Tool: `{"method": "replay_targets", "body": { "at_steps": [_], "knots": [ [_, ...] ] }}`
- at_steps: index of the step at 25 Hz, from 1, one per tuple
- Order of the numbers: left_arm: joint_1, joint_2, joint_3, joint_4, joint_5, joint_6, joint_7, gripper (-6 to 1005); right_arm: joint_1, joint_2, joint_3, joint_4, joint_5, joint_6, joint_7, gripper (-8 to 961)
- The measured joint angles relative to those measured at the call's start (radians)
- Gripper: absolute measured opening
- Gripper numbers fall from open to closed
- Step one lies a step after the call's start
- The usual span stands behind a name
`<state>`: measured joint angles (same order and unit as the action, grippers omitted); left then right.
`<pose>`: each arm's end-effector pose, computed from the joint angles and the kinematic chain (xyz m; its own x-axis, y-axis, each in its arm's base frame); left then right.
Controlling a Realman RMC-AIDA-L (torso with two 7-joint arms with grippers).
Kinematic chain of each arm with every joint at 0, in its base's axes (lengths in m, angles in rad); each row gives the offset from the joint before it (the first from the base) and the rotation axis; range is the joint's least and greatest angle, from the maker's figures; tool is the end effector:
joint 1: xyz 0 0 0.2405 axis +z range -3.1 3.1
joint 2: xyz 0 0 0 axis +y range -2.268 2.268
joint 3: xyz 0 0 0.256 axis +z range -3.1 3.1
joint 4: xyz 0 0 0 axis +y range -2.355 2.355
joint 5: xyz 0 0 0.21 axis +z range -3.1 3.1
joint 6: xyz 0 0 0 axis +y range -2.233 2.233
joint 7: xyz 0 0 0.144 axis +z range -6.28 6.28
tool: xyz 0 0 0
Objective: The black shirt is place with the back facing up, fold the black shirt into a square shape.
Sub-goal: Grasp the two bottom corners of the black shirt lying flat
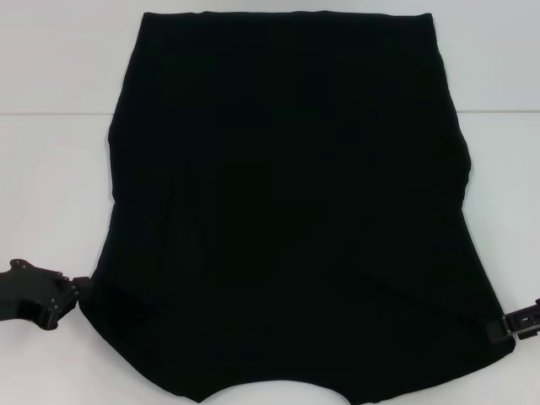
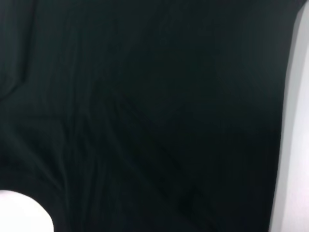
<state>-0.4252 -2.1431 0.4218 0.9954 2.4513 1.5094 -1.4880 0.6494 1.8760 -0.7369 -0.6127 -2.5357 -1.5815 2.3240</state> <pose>-0.3402 0.3011 0.0501 0.8088 0.5297 0.2554 0.5860 -0.6897 -0.4254 0.3205 0.3391 0.0556 0.2882 -0.9571 -0.0300 -0.9439 -0.2787 -0.1773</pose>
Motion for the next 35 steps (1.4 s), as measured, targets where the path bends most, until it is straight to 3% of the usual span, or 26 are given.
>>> {"method": "replay_targets", "body": {
  "at_steps": [35],
  "knots": [
    [-0.004,0.003,0.0,-0.014,0.0,-0.018,0.008,1,0.058,0.046,-0.022,-0.007,-0.021,-0.022,0.014,791]
  ]
}}
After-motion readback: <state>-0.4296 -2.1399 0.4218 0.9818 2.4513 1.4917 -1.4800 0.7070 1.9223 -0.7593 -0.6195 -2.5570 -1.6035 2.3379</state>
